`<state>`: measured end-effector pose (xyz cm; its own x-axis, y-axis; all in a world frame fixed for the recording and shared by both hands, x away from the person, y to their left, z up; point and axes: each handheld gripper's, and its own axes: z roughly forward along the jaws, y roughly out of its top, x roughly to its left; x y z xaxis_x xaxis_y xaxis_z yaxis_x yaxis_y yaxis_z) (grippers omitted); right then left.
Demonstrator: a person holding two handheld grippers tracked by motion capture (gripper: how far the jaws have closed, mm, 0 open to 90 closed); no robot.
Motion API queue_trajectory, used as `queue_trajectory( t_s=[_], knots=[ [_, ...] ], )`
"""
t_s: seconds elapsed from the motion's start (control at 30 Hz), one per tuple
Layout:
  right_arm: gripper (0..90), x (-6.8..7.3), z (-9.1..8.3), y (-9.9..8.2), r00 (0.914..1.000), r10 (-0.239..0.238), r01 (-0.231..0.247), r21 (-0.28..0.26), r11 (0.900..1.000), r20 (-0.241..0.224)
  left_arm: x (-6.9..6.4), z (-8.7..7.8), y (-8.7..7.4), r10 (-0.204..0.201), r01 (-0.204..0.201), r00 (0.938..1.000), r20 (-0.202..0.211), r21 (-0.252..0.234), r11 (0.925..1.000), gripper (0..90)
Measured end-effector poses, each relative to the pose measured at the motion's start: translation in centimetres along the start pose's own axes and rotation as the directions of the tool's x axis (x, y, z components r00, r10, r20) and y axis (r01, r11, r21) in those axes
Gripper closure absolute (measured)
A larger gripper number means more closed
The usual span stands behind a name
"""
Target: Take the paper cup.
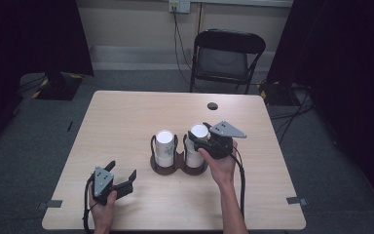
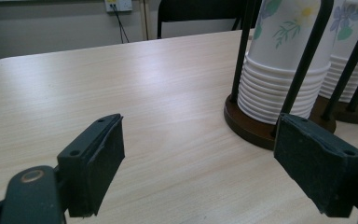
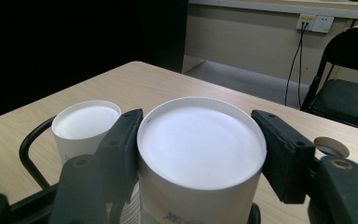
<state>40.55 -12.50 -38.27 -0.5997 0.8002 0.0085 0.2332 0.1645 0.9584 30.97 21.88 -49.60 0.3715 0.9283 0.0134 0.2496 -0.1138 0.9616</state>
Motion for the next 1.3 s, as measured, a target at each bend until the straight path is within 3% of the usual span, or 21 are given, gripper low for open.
queue_trajectory(
  t_s=[0.13,0.27,0.53,1.3],
  knots=[
    [36.5,0.0,-0.1,0.2,1.0000,-0.004,0.004,-0.006,1.0000,-0.001,0.1,0.0,0.0,-0.011,0.011,0.9999,0.004,0.004,0.9999,16.0],
    [36.6,-0.1,-0.3,0.5,1.0000,0.001,-0.001,-0.012,0.9999,-0.002,0.0,-0.1,0.0,0.004,-0.004,1.0000,0.009,-0.004,1.0000,16.0],
    [36.8,0.1,-0.4,0.8,0.9999,0.014,-0.014,-0.021,0.9997,0.008,0.3,-0.1,0.0,-0.032,0.032,0.9994,0.011,0.002,0.9995,16.0],
    [36.8,0.0,-1.4,1.8,0.9998,0.019,-0.019,-0.059,0.9981,-0.001,0.6,-0.3,-0.1,-0.057,0.057,0.9981,0.025,-0.016,0.9982,15.7]
  ],
)
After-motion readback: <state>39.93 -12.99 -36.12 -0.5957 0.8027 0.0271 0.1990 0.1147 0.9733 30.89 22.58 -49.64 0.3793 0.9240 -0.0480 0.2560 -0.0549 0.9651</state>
